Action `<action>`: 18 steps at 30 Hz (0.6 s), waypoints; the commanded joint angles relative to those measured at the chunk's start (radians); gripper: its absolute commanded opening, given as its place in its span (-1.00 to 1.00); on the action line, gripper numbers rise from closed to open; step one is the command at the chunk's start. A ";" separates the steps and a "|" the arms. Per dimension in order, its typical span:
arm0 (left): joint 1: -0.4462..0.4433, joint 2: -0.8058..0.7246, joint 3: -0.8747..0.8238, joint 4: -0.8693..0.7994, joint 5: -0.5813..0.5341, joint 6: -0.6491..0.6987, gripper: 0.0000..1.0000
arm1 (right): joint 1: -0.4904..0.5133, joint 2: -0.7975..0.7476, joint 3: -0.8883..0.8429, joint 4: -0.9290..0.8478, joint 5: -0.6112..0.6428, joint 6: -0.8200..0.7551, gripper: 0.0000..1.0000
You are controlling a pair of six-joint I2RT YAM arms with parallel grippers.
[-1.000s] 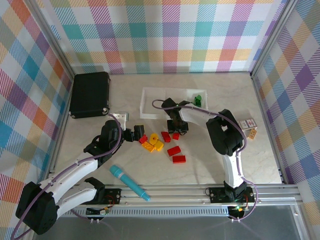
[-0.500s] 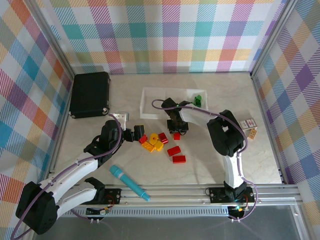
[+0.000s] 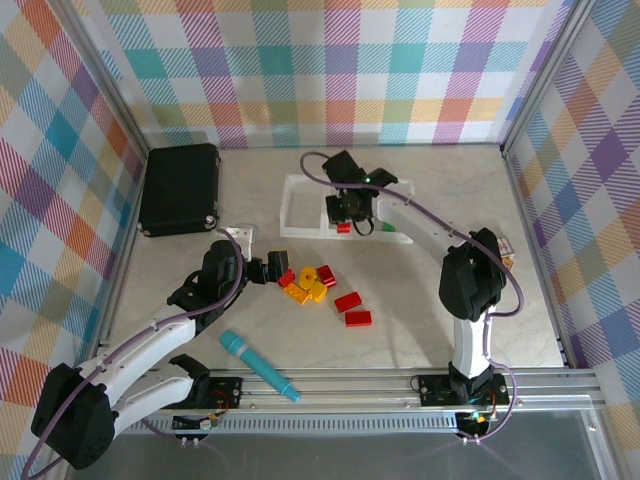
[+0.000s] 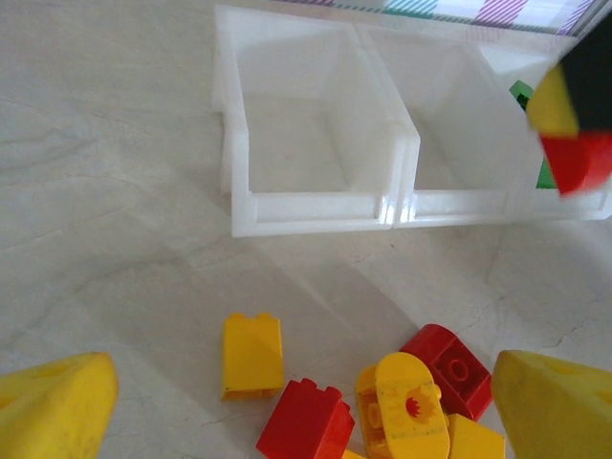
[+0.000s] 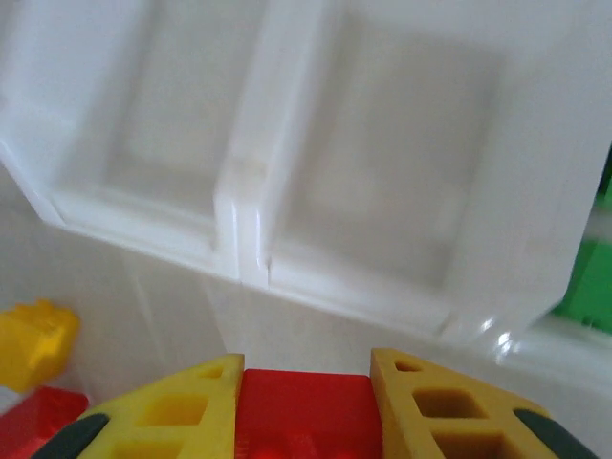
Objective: Sort the legos into containers by color
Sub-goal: Place the lego in the container.
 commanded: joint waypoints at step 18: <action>-0.006 -0.065 0.060 -0.170 -0.024 -0.039 0.99 | -0.178 0.389 0.418 -0.065 -0.120 -0.196 -0.36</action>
